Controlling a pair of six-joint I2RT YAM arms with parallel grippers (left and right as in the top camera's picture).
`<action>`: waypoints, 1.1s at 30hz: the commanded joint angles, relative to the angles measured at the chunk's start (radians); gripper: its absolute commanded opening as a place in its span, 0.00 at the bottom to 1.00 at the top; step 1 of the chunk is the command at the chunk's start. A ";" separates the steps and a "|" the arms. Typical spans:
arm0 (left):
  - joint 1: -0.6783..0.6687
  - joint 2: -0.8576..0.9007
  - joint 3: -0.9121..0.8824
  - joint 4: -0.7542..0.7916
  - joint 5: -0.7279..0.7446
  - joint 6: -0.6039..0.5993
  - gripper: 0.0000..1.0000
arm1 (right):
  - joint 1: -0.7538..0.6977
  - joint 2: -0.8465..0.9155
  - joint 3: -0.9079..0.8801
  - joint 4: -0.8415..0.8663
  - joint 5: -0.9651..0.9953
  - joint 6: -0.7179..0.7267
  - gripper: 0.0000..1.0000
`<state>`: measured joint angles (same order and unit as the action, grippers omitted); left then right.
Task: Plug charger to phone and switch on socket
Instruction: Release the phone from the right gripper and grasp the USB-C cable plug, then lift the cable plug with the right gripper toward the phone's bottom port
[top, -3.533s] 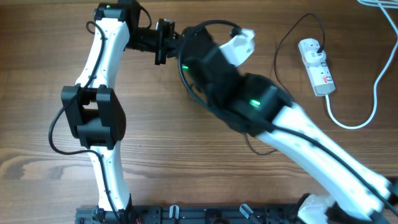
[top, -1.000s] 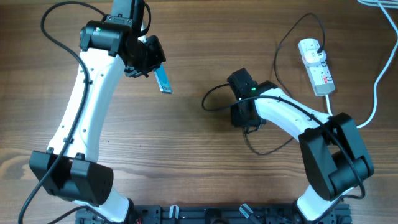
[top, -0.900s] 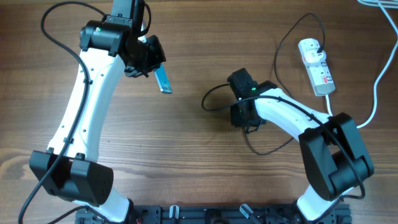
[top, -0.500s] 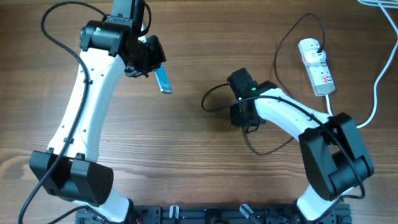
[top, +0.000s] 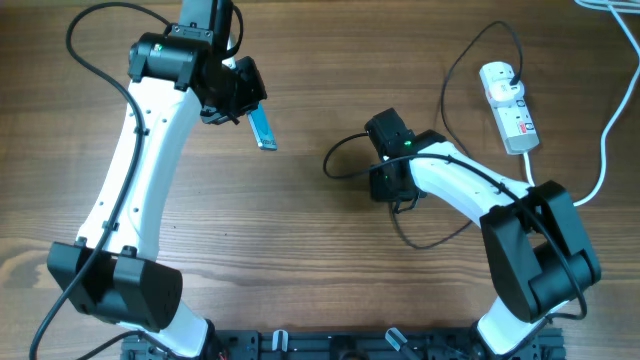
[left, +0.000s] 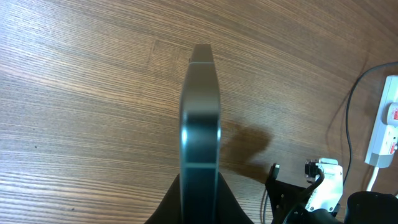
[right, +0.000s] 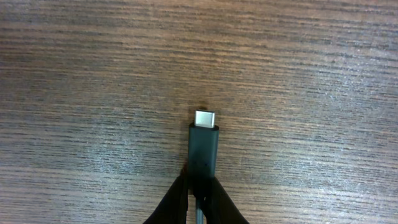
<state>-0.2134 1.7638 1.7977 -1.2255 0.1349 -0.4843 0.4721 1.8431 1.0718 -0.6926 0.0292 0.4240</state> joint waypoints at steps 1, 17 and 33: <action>-0.001 -0.011 0.000 0.012 -0.006 0.008 0.04 | 0.001 0.026 -0.006 0.014 -0.001 -0.017 0.13; -0.001 -0.011 0.000 0.048 0.014 0.008 0.04 | 0.001 0.018 0.033 0.003 -0.060 -0.032 0.04; 0.061 -0.011 0.000 0.287 0.468 0.009 0.04 | 0.002 -0.490 0.106 -0.159 -0.378 -0.187 0.04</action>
<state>-0.1772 1.7638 1.7966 -0.9909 0.3645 -0.4835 0.4725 1.4723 1.1553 -0.8291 -0.1959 0.3077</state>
